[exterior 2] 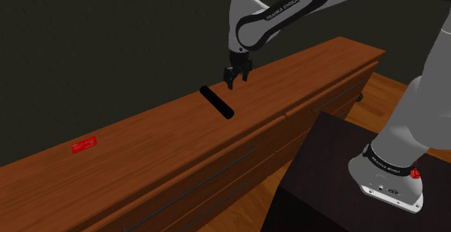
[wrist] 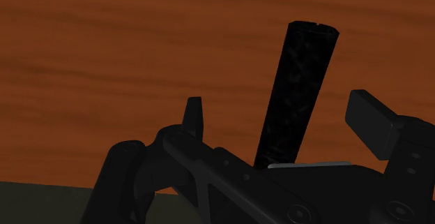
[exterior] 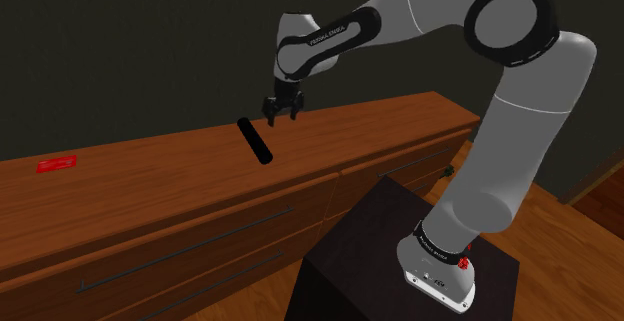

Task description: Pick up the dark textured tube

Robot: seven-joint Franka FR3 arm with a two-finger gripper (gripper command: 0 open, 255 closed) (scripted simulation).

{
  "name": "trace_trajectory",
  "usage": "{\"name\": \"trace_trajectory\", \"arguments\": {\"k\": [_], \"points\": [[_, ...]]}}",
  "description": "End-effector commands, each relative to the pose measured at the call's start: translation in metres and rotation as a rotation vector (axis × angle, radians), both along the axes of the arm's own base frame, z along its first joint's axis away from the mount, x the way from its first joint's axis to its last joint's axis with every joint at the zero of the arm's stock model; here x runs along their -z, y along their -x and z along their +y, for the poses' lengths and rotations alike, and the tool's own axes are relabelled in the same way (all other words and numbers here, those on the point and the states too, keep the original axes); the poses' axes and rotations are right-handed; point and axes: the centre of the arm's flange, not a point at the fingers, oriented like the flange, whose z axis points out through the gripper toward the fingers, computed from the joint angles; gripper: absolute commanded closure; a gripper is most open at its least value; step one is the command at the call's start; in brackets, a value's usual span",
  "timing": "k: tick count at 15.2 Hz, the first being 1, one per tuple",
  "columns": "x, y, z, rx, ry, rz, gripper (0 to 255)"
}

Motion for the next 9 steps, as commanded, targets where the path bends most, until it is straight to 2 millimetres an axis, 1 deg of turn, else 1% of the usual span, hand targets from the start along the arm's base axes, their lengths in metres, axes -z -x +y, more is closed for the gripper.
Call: {"name": "trace_trajectory", "arguments": {"k": [1, 9], "points": [[0.02, -0.017, 0.007, 0.002, -0.007, 0.0, 0], [0.089, -0.092, 0.031, 0.012, -0.034, 0.003, 0]]}}
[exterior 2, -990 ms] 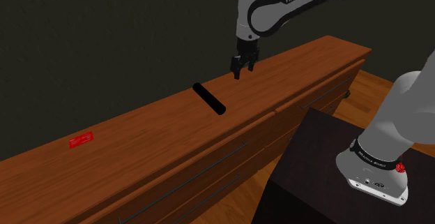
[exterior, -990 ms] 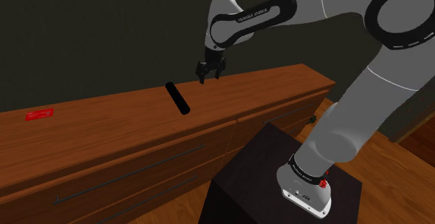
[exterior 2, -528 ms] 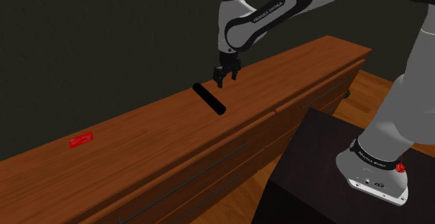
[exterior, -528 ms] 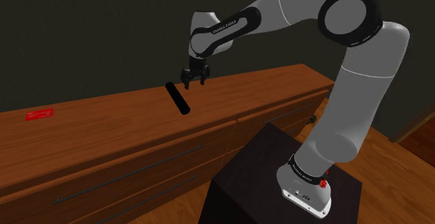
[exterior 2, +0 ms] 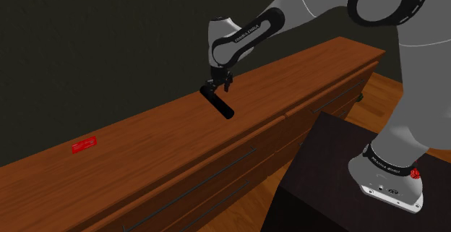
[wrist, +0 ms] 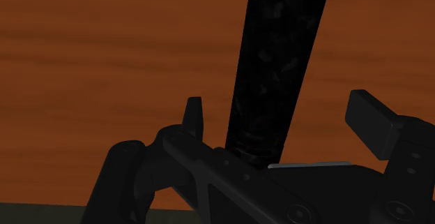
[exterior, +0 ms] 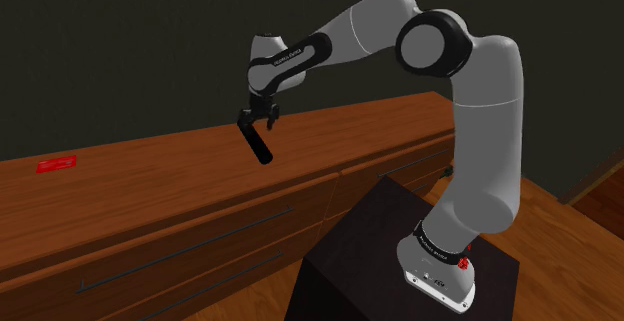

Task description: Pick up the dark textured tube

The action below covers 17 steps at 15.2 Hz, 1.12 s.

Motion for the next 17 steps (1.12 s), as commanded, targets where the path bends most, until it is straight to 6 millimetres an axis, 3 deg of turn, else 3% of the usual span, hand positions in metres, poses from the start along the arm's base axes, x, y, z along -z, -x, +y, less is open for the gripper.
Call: {"name": "trace_trajectory", "arguments": {"k": [1, 8, 10, 11, 17], "points": [[0.012, -0.011, 0.003, 0.001, -0.004, 0.0, 0], [0.052, -0.011, 0.003, 0.001, -0.004, 0.0, 0], [0.052, -0.011, 0.003, 0.001, -0.004, 0.0, 0], [0.051, -0.011, 0.003, 0.001, -0.004, 0.0, 255], [0.052, -0.011, 0.003, 0.001, -0.004, 0.0, 255]]}}
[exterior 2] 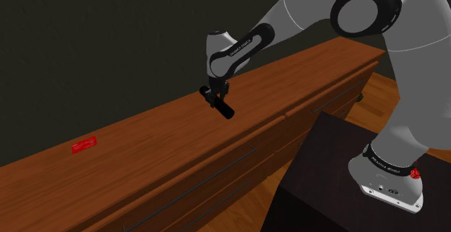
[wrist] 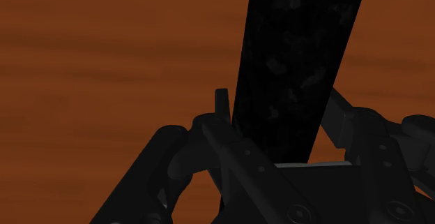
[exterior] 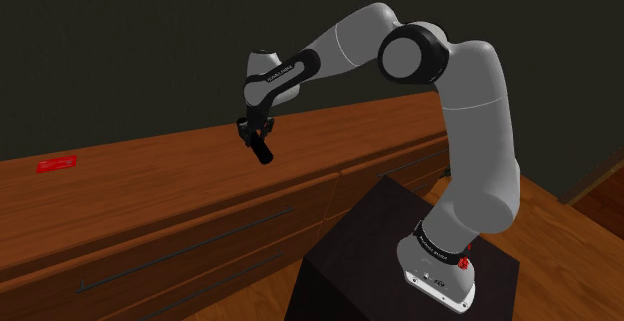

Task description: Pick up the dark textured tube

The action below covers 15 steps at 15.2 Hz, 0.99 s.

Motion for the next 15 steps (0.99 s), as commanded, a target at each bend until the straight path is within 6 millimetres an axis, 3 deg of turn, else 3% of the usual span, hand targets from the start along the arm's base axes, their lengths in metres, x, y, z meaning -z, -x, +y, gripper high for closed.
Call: {"name": "trace_trajectory", "arguments": {"k": [1, 3, 15], "points": [[0.001, 0.0, 0.0, -0.001, 0.0, 0.001, 255], [0.001, 0.0, 0.0, -0.001, 0.0, 0.001, 255], [-0.063, 0.0, 0.0, -0.001, 0.0, 0.001, 255]]}}
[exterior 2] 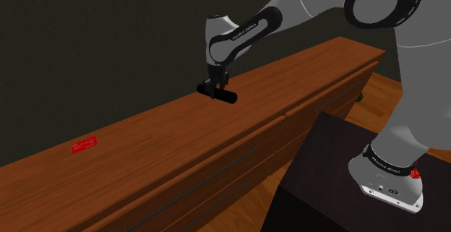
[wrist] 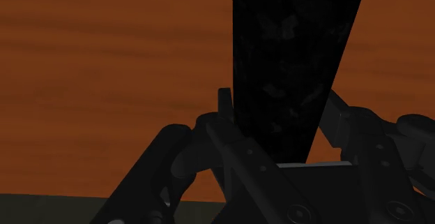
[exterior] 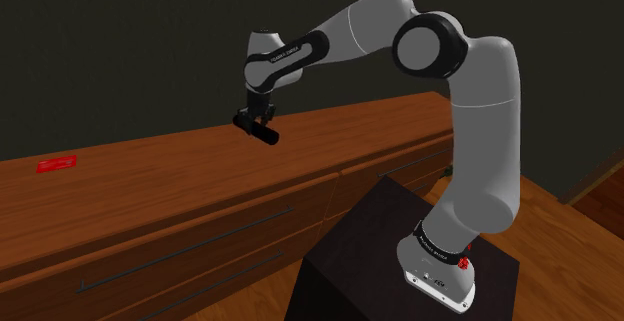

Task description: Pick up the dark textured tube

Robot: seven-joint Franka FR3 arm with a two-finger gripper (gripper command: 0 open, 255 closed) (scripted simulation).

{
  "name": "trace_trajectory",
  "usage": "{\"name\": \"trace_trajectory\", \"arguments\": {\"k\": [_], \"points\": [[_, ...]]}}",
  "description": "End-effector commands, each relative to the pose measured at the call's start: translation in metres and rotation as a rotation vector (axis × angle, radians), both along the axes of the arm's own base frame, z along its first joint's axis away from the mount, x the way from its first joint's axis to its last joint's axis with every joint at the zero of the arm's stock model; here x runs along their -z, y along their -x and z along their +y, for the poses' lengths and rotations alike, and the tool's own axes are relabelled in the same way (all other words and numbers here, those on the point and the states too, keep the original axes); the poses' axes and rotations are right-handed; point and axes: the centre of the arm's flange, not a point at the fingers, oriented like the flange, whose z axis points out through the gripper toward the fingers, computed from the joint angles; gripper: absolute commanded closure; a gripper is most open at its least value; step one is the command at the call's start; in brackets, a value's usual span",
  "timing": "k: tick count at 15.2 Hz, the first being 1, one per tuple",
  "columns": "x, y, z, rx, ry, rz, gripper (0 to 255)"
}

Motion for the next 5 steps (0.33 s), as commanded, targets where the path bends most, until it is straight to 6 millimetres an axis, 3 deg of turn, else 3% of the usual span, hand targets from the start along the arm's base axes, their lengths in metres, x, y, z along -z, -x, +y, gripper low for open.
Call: {"name": "trace_trajectory", "arguments": {"k": [1, 5], "points": [[-0.01, 0.0, 0.0, 0.0, 0.0, 0.0, 255], [-0.022, -0.001, 0.0, 0.0, 0.0, 0.0, 255]]}}
